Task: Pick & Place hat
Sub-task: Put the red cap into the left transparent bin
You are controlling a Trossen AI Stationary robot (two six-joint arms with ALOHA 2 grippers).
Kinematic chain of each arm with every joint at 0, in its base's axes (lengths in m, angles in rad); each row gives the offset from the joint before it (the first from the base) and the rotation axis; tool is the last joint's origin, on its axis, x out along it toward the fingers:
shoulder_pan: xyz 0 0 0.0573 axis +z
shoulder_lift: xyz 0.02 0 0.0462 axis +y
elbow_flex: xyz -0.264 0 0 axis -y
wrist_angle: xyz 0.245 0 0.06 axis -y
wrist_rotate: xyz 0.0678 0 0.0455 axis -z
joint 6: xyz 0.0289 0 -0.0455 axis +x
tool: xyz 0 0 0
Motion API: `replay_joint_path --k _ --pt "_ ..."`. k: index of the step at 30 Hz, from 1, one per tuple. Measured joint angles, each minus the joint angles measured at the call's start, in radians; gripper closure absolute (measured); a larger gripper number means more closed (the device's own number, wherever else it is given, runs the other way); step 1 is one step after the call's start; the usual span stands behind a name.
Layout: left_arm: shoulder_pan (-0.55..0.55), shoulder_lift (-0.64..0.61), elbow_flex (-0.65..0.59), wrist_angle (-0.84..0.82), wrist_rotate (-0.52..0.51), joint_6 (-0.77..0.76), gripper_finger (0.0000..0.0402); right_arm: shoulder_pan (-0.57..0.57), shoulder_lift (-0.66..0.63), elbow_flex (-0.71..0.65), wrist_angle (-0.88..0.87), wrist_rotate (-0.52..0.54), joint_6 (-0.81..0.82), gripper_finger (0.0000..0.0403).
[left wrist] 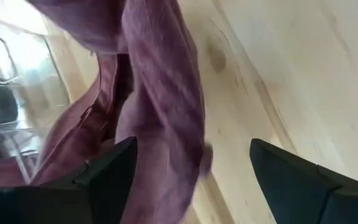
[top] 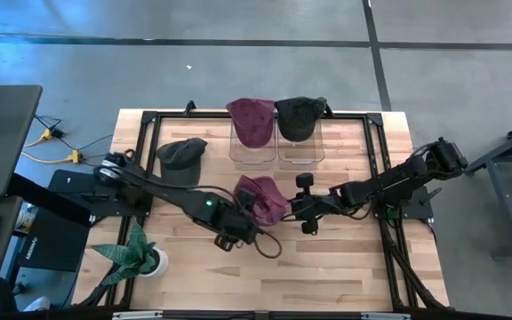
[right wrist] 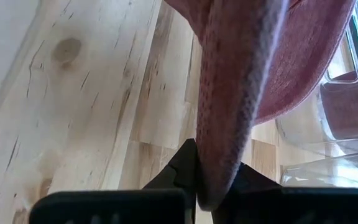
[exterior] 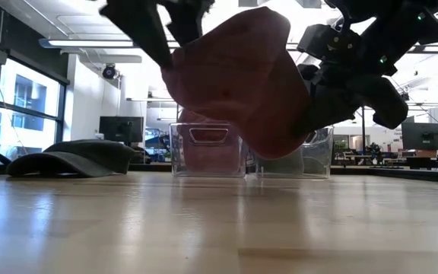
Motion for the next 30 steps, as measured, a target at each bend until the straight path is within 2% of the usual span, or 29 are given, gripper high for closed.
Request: replay_joint_path --k 3,7,10,17,18,21,24,30 --pt "0.0 0.052 0.001 0.028 -0.013 -0.018 0.0102 0.0 0.0 0.0 -0.005 0.001 0.002 0.0397" --pt "0.0 0.096 0.001 0.118 -0.02 -0.043 0.0144 0.0 0.0 0.0 -0.012 0.001 0.002 0.0396" --pt "0.0 0.096 0.001 0.14 -0.021 -0.054 0.02 0.001 0.0 0.0 -0.012 -0.003 0.01 0.039" --pt "-0.002 0.077 0.001 0.132 -0.02 -0.051 0.037 0.001 0.0 0.0 -0.015 -0.049 0.022 0.0397" --pt "-0.005 0.065 0.001 0.129 -0.01 -0.049 0.0385 0.001 0.0 0.0 -0.015 -0.05 0.032 0.0396" --pt "-0.008 0.034 0.002 0.134 0.009 -0.047 0.0381 0.001 0.0 0.0 0.004 -0.068 0.054 0.0385" --pt "-0.008 0.001 0.002 0.157 0.025 -0.037 0.0372 0.001 -0.001 0.0 0.049 -0.146 0.056 0.0379" --pt "-0.007 -0.089 0.002 0.163 0.087 -0.037 0.0395 0.001 -0.001 0.0 0.205 -0.267 0.144 0.0378"
